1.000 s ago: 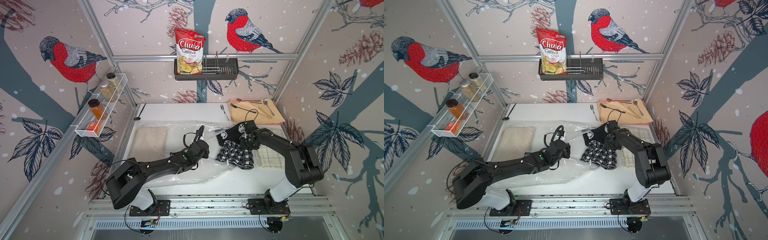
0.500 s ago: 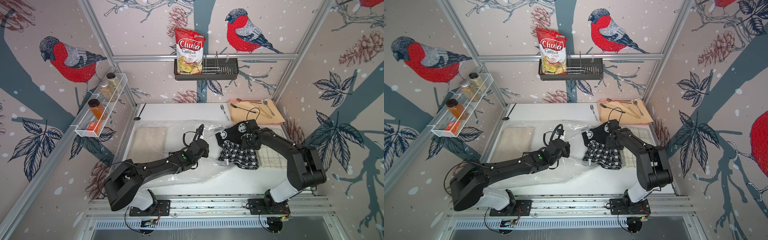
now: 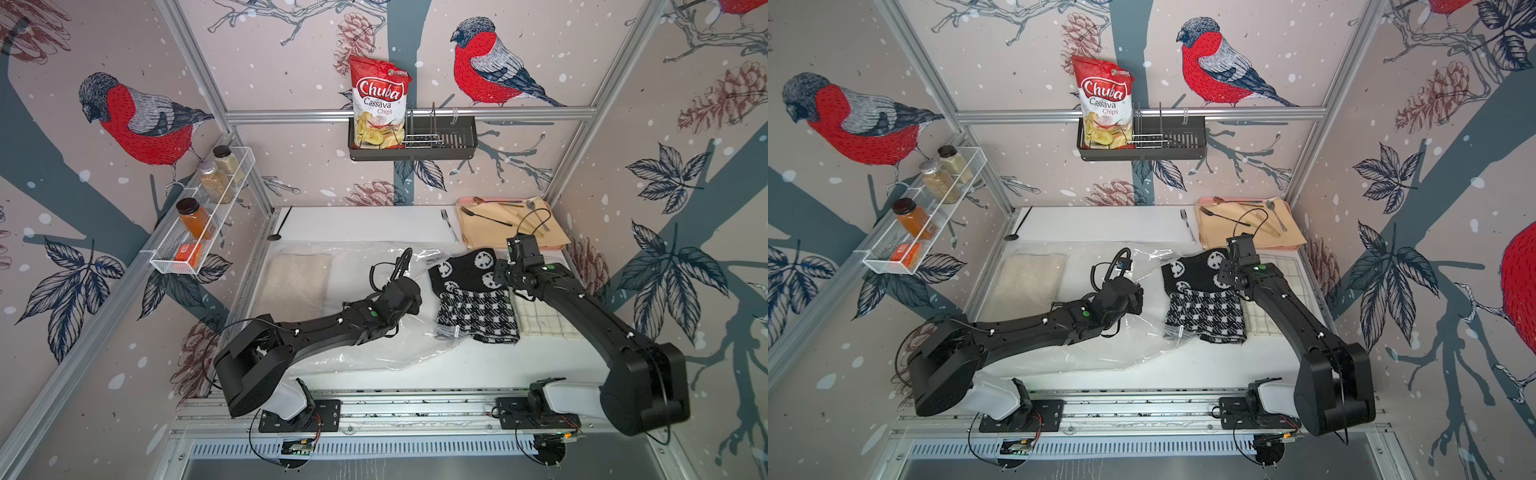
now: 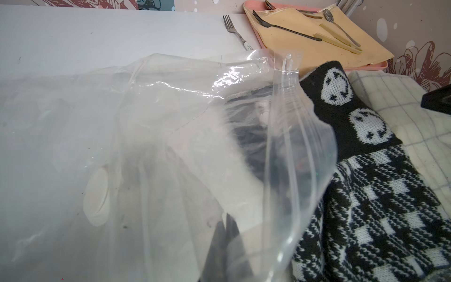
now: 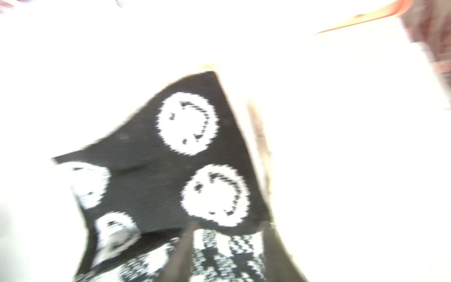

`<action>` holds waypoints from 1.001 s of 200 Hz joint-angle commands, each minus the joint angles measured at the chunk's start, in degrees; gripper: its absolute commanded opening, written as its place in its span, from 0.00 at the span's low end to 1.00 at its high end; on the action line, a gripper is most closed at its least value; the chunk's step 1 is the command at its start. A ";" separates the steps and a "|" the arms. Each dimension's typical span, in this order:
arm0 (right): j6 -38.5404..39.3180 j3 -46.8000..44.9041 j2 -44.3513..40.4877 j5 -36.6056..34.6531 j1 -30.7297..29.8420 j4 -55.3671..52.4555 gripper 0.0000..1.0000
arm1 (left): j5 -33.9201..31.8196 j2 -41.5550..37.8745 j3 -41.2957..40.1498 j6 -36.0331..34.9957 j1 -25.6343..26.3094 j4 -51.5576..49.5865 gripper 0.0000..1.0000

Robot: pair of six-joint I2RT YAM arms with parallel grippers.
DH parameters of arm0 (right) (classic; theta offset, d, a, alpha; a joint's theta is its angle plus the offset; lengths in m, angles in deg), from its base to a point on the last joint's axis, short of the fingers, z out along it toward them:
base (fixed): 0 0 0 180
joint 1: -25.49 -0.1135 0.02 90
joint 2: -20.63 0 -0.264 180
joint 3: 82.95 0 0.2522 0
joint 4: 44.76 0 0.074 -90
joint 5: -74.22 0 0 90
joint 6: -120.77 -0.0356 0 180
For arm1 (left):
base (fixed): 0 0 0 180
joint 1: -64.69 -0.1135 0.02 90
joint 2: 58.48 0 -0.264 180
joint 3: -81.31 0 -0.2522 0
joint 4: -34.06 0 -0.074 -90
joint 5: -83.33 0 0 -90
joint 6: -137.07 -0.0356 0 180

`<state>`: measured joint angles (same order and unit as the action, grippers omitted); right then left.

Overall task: Take the scarf out of the vacuum bag
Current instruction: Take out the scarf from the vacuum bag.

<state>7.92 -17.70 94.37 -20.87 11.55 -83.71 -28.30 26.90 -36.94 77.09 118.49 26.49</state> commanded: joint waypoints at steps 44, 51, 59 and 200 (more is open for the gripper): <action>-7.34 -11.80 4.66 28.28 0.22 23.73 0.00 | -1.22 0.28 2.24 -0.34 0.37 0.44 0.00; -7.60 -12.51 5.71 28.24 0.22 24.70 0.00 | -1.37 0.31 2.60 -0.43 0.43 0.41 0.00; -7.65 -13.01 6.89 27.90 0.23 25.18 0.00 | -1.35 0.39 3.08 -0.57 0.59 0.32 0.00; -6.66 -13.74 14.73 12.79 0.22 17.90 0.00 | -4.01 -0.95 11.48 -5.95 1.04 0.32 0.00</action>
<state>0.91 -31.36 107.85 -3.32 11.75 -61.42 -29.85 27.01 -27.48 73.09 119.41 25.23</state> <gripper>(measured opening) 0.060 0.043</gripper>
